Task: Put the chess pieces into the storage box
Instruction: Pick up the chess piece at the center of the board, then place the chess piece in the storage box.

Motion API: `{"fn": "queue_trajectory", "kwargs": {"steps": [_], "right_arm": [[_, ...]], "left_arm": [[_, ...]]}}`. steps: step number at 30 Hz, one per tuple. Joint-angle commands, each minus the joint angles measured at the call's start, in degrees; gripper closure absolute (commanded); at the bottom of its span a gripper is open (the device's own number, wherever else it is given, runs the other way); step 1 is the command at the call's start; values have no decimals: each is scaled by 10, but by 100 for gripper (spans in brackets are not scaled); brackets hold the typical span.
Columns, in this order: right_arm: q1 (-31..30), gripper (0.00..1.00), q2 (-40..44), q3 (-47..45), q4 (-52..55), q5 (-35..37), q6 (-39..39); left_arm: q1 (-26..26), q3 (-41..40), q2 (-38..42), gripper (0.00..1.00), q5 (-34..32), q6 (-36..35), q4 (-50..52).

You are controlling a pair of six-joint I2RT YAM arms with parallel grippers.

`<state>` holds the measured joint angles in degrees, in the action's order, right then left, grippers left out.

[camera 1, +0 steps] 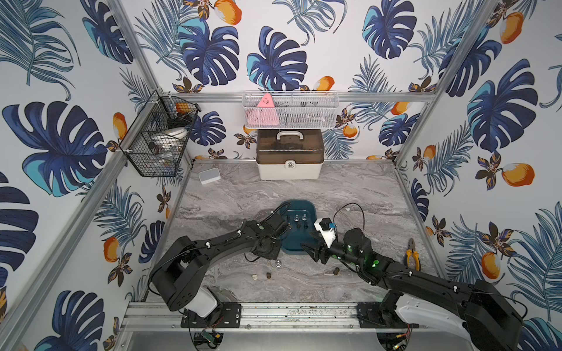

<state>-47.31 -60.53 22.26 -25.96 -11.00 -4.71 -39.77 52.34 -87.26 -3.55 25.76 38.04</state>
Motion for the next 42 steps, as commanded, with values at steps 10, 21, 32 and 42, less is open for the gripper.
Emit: {"fn": "queue_trajectory", "kwargs": {"steps": [10,21,32,42], "right_arm": [[-2,32,63,-33,-23,105,-15],[-2,31,69,-37,-17,146,-17],[-2,31,73,-40,-19,147,-19],[-2,30,90,-44,-15,147,-18]], "left_arm": [[-1,181,-6,84,-37,-35,128],[-13,310,-151,84,-17,-75,103],[-20,327,-223,84,-40,-77,78],[-19,331,-254,84,-67,-80,65]]}}
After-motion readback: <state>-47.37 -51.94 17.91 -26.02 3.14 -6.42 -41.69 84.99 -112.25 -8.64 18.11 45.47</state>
